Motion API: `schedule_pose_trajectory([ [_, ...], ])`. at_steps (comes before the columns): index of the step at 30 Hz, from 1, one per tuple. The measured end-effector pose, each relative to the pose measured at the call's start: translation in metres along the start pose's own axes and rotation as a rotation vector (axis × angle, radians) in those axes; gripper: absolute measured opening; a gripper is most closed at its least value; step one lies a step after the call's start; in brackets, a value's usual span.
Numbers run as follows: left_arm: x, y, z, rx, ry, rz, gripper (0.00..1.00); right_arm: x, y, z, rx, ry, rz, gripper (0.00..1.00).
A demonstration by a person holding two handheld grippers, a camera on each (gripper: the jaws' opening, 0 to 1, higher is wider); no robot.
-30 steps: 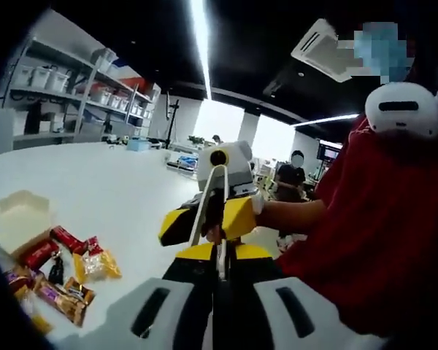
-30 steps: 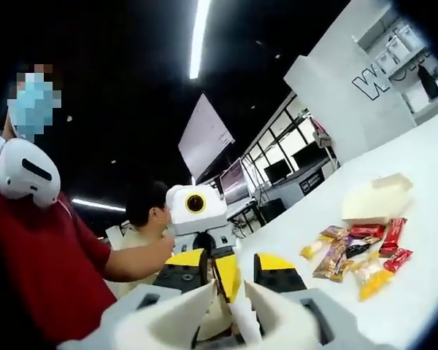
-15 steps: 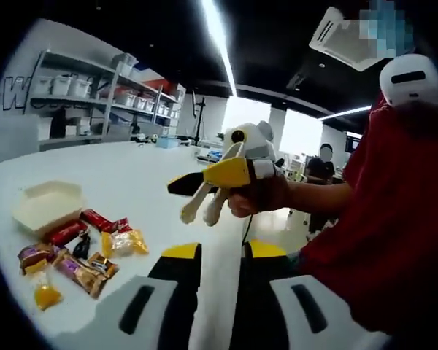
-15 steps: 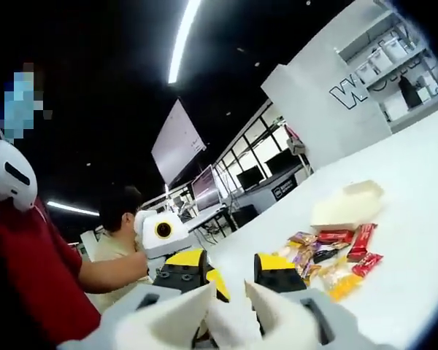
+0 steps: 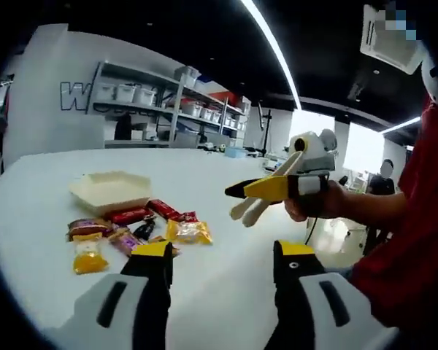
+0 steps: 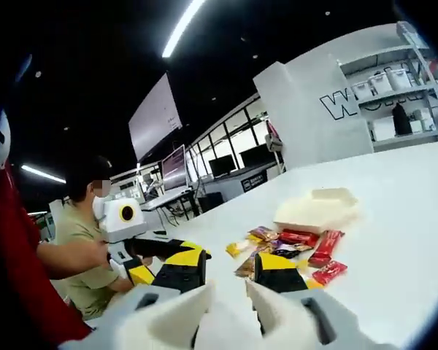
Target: Place the target food into the container with the food tongs after gripping and lifting it, then release it inside without dropping or visibly crushing the food.
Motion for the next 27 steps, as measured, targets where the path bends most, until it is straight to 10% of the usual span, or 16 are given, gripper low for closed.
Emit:
schedule_pose_trajectory([
  [13,-0.013,-0.007,-0.014,-0.019,-0.078,0.183,0.88,0.036,0.016,-0.004,-0.047,-0.021,-0.168,0.22],
  [27,-0.006,-0.018,-0.023,-0.044,-0.082,0.219,0.84,0.054,0.05,0.0,-0.155,-0.174,-0.189,0.23],
])
Point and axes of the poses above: the point that each gripper's makers call its tool centre point, and the gripper's own axes: y roughly forward along the fingers, x roughly to its right, z roughly out of its top, the point moved 8 cm from there along -y, roughly backward along the fingers, and after that the axes turned 13 degrees about -x, right-handed, at the moved point
